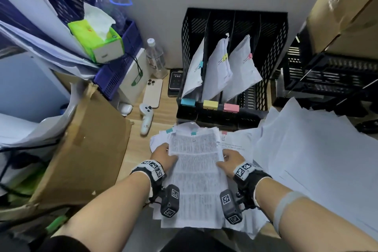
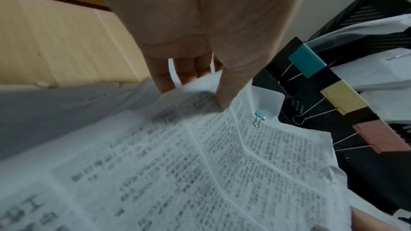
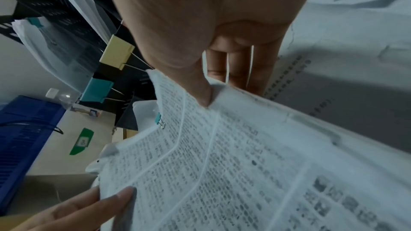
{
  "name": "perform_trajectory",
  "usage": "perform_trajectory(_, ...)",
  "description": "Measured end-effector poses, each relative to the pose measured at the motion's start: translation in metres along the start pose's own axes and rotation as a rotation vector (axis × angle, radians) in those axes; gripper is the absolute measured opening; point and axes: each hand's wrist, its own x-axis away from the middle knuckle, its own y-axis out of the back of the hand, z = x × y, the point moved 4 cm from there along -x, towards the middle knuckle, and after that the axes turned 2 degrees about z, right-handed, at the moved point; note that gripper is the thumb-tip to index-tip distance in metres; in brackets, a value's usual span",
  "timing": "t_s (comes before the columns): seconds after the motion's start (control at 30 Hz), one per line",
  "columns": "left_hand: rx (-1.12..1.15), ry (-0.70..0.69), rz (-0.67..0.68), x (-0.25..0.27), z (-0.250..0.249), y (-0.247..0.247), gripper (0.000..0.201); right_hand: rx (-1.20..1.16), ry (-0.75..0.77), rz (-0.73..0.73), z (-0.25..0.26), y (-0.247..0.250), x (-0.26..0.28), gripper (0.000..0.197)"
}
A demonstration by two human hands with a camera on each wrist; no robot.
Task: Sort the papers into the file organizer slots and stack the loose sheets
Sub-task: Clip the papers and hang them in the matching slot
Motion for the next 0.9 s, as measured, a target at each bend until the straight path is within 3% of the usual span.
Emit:
perform_trajectory(0.1,0.113,-0.032,-0.020,0.005,-0.007,0.002,0.016,-0.054,0.016,-0.005,-0.003,0.005,0.000,0.023)
perform_trajectory(0.2,0.225,0.013,-0.039,0.004,-0.006,0.006,0.007,-0.144,0.043,-0.027,-0.005,0.012,-0.002,0.018)
perform_trajectory(0.37,0.441,0.084,-0.037,0.004,-0.007,0.016,0.057,-0.336,0.102,-0.068,0.008,0.032,0.010,0.012)
perform_trajectory(0.4,0.501,0.086,-0.016,0.005,-0.010,0.019,0.058,-0.365,0.122,-0.070,0.011,0.037,0.011,0.014)
perform_trajectory(0.5,0.475,0.009,0.117,0.010,-0.023,0.026,0.031,-0.424,0.154,-0.092,0.019,0.052,0.014,0.019)
perform_trajectory(0.63,0.605,-0.034,0.270,0.021,-0.044,0.031,0.023,-0.427,0.213,-0.177,0.036,0.076,0.017,0.019)
perform_trajectory(0.7,0.593,-0.105,0.222,0.024,-0.063,0.044,0.021,-0.261,0.274,-0.298,0.053,0.092,0.023,0.017)
perform_trajectory(0.8,0.538,-0.269,-0.007,0.028,-0.101,0.075,0.007,-0.027,0.346,-0.595,0.092,0.121,0.045,0.030)
perform_trajectory(0.9,0.555,-0.424,-0.196,0.036,-0.143,0.109,0.007,-0.031,0.422,-0.652,0.138,0.143,0.067,0.043)
